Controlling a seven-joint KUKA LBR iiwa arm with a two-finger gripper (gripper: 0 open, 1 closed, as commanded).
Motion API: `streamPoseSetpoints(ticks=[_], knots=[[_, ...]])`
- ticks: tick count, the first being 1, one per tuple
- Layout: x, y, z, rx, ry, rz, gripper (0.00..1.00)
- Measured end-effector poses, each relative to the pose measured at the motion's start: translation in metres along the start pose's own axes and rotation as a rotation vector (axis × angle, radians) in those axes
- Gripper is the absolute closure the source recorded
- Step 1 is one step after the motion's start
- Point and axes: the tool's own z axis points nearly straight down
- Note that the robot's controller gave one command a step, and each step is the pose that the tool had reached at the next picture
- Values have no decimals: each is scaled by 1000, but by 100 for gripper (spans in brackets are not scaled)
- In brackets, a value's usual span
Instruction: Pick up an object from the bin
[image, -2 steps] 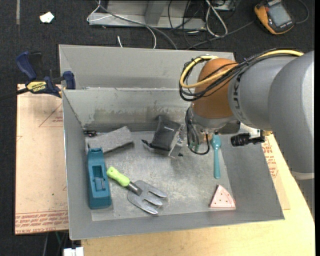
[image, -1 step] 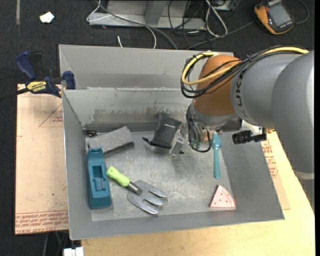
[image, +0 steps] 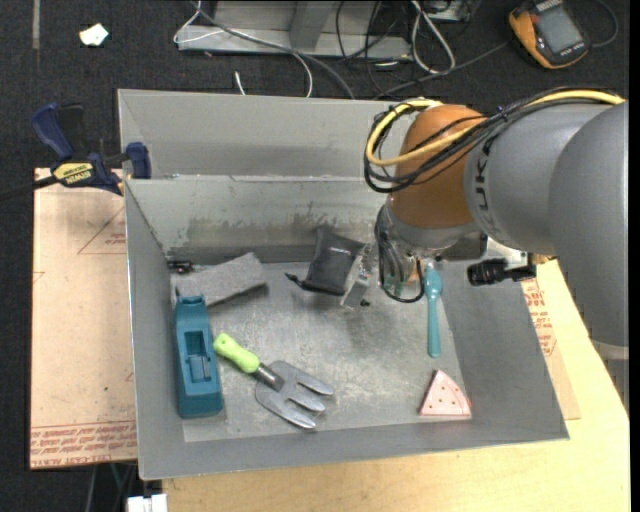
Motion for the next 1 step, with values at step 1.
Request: streamPoseSetpoints(ticks=[1], knots=[[0,0,-12,-1,-2,0,100]])
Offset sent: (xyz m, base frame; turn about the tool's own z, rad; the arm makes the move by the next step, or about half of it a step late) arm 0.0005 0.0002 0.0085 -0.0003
